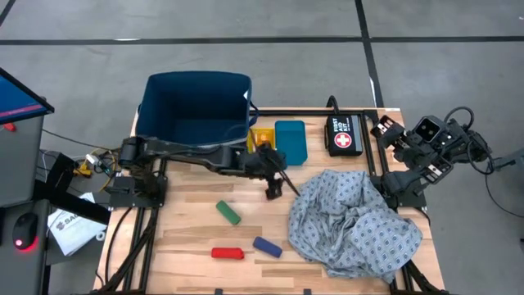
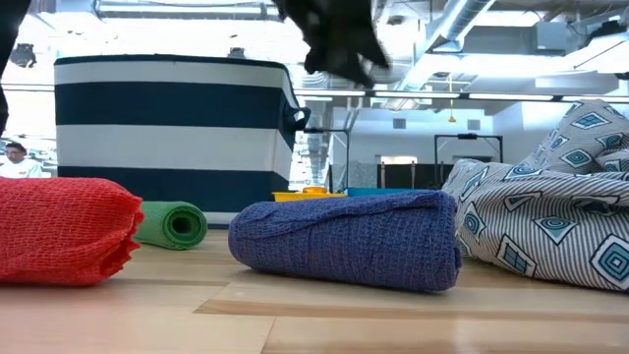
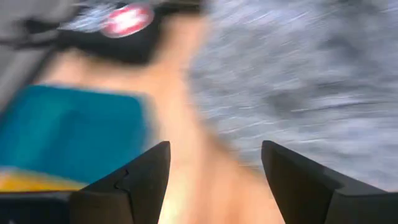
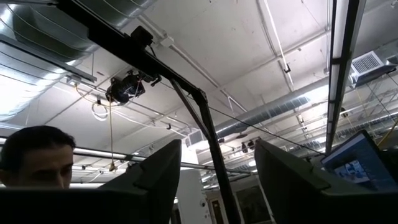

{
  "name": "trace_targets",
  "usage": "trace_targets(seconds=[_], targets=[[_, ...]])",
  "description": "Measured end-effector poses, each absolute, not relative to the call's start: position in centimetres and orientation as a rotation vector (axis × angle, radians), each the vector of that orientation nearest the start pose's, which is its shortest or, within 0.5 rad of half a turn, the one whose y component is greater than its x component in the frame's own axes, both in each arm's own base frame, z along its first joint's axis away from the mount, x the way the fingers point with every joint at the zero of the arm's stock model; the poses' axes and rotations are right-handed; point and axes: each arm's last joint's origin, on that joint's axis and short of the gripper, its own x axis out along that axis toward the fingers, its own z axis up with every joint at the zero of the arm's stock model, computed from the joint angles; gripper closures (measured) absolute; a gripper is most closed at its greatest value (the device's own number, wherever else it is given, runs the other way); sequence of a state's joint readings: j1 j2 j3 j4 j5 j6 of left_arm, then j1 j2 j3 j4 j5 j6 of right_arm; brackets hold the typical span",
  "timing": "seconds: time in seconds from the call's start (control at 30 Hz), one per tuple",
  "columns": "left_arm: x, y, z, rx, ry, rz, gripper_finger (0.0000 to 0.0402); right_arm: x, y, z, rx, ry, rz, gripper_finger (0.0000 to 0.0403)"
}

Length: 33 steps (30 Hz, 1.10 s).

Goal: Pick & place medical supplies in basket/bin
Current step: Put the green bandage into the right blue bin

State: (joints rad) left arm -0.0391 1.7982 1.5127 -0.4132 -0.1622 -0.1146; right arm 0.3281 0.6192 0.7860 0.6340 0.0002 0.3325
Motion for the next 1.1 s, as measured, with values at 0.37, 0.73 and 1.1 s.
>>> trace_targets(seconds=[0.37,0.73,1.1], targets=[[34.7,-1.7,31.2,-0.079,0.963,0.027,0.0168,10.6,3.6,42.4,0.448,-0.713,0.441,0.0202],[29.1,-7.5,27.2,-0.027,1.242,-0.205,0.0165,10.8,3.9,42.4,0.452,-0.715,0.459,0.0202],[26.5,-12.7,26.0,0.458,1.1,-0.308,0.0137,10.6,3.8,42.6,0.448,-0.741,0.457,0.0202]])
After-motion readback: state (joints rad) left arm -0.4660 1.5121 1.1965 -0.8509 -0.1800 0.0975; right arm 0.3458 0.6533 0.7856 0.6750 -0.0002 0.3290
